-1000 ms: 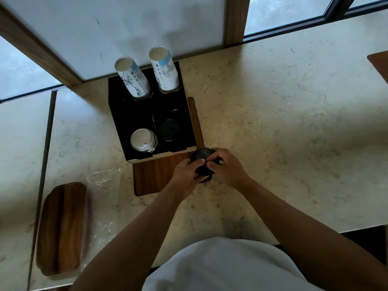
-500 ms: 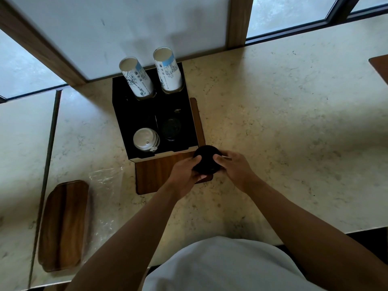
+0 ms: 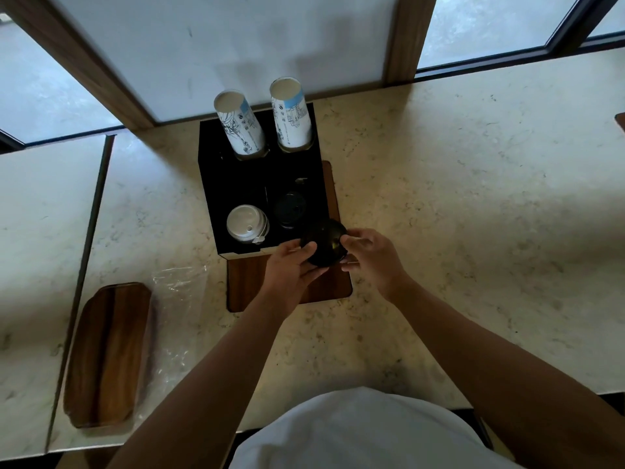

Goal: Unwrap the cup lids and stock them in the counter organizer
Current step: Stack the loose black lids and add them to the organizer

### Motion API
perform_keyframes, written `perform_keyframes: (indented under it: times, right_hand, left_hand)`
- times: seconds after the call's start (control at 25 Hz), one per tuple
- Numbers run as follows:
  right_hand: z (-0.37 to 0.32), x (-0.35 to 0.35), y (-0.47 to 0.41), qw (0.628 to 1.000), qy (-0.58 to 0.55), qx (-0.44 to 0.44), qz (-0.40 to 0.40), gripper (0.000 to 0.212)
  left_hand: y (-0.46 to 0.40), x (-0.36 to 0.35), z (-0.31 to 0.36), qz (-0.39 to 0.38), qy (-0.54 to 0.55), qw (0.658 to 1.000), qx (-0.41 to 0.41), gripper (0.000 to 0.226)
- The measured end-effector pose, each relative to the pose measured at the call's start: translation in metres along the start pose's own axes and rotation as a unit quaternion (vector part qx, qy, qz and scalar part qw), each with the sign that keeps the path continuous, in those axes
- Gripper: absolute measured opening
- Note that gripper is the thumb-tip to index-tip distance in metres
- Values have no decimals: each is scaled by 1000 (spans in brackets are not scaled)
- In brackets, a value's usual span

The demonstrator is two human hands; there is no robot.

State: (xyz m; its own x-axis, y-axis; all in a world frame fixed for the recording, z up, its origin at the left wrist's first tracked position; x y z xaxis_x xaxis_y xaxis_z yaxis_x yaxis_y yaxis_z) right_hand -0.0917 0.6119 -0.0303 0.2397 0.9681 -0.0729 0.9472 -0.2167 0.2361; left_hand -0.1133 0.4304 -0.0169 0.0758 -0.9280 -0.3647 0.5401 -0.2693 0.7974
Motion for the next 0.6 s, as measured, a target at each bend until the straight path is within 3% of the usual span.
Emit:
perform_keyframes:
  times: [0.16, 0.32, 0.44, 0.6]
  right_hand:
    - [-23, -26, -27, 992, 103, 74, 9, 30]
    - [-47, -55, -54, 964, 224, 145, -13, 30]
    - [-57, -76, -70, 920, 329, 212, -33, 32]
    - [-62, -95, -85, 882, 405, 234, -60, 33]
  left_hand:
    - [0, 12, 24, 54, 18, 998, -39, 33]
    - [-6, 27, 54, 136, -110, 980, -98, 25]
    - [-13, 38, 64, 180, -55, 977, -101, 20]
    - [-27, 36, 64, 231, -31, 969, -82, 22]
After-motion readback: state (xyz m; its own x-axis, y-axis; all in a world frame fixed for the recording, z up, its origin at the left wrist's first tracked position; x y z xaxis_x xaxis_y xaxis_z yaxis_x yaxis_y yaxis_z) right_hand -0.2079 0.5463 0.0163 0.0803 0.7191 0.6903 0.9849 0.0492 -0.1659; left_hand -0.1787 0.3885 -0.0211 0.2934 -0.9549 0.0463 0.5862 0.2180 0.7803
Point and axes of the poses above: each hand's wrist, its own y-axis away from the middle knuckle, its own x-axis out of the back of the hand, z = x × y, the point moved 2 cm from there along -y, towards the middle knuckle, and after that the axes turned 15 degrees about x, right-handed, at the moved point
